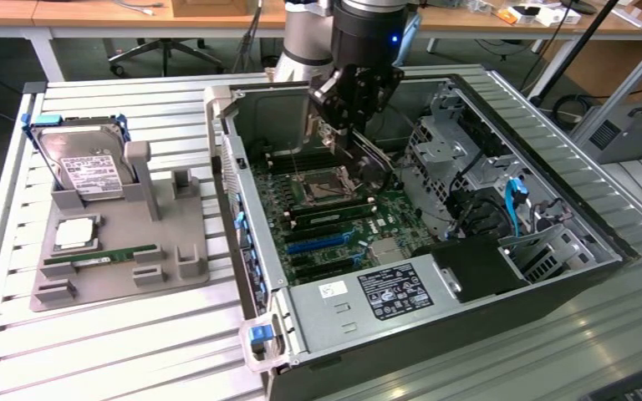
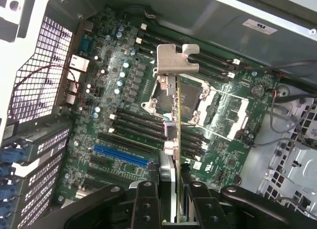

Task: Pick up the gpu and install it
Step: 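Insert the gpu into the slot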

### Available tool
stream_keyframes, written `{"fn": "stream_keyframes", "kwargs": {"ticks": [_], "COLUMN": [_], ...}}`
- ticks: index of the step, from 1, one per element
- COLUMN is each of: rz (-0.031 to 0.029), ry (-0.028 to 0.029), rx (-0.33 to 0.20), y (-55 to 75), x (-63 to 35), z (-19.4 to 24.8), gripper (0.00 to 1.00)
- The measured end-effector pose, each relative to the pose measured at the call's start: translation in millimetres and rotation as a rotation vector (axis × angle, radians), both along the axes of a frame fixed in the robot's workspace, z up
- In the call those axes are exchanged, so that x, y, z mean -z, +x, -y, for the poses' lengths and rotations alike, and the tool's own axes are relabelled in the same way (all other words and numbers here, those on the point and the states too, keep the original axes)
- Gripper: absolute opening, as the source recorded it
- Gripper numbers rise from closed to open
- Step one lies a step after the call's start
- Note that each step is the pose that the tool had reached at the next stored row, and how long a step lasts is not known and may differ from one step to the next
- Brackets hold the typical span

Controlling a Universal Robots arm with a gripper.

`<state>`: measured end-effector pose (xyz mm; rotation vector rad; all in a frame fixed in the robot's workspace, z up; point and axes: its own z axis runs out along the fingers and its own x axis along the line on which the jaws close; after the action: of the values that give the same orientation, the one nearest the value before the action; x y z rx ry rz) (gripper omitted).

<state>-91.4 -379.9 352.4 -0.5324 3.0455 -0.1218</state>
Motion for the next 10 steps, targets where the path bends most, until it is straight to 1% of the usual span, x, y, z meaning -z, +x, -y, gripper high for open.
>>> {"fn": "stream_keyframes", "kwargs": {"ticks": [10], "rz": [0.0000], "ry": [-0.0025], "rx": [-0.078], "y": [0.0], "x": [0.2], "z": [0.3], "gripper": [0.27]}}
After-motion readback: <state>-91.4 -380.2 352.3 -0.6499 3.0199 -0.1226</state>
